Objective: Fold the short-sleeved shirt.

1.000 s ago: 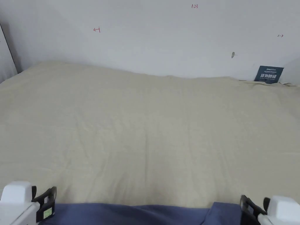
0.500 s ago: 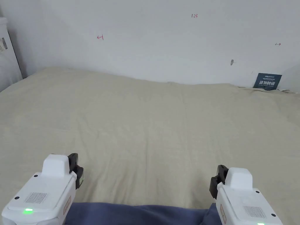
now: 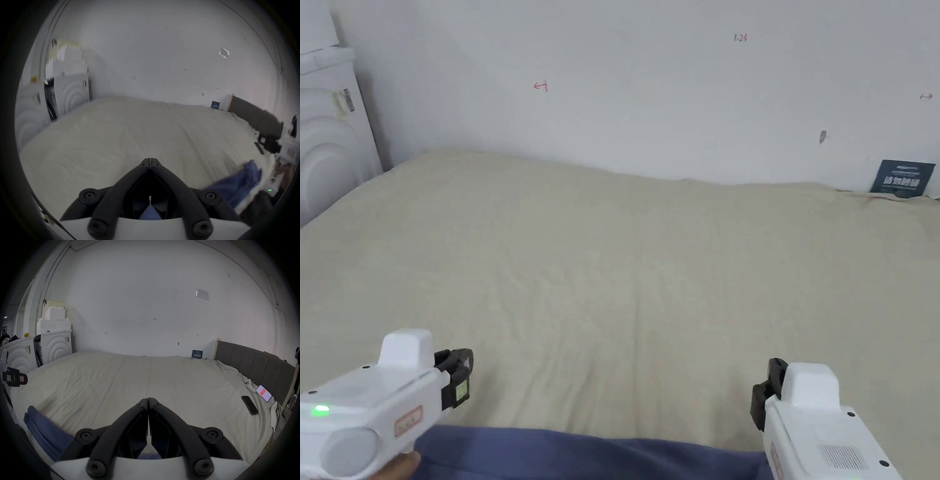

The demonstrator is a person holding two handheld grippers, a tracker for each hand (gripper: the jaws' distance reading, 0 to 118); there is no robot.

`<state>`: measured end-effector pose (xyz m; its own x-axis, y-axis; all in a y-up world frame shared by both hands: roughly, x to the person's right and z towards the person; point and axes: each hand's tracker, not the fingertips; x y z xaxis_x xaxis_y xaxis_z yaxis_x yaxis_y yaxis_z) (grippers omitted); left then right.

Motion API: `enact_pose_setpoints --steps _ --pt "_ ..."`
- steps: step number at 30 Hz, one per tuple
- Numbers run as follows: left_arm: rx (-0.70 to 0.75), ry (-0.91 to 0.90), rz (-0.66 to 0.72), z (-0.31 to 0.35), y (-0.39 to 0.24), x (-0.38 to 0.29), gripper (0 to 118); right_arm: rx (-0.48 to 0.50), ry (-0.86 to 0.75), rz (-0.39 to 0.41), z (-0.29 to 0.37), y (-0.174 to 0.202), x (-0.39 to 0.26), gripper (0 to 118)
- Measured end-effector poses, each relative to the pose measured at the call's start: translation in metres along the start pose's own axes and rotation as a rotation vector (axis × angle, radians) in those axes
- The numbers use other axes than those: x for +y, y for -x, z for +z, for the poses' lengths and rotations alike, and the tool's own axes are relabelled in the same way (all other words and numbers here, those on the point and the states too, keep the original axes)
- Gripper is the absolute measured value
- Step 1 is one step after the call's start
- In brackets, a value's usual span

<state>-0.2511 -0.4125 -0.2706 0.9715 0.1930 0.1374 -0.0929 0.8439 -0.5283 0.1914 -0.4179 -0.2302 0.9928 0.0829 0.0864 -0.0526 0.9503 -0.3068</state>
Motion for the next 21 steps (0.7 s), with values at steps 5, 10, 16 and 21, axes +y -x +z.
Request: enact_pose_setpoints --steps 5,10,16,21 --pt "-0.112 0.258 0.078 -0.003 0.053 -0.007 0 0.018 0.009 0.0 0.0 0.002 -0.005 0" --pt "-0.168 0.429 0.153 -0.017 0.076 -0.022 5 0.029 0.022 0.0 -0.001 0.003 -0.008 0" --pt "-0.139 0.544 0.167 -0.031 0.075 -0.036 74 0.03 0.032 0.013 0.002 0.003 -0.01 0" --pt "-0.121 0.537 0.086 -0.034 0.06 -0.043 71 0.028 0.042 0.014 0.001 0.001 -0.014 0"
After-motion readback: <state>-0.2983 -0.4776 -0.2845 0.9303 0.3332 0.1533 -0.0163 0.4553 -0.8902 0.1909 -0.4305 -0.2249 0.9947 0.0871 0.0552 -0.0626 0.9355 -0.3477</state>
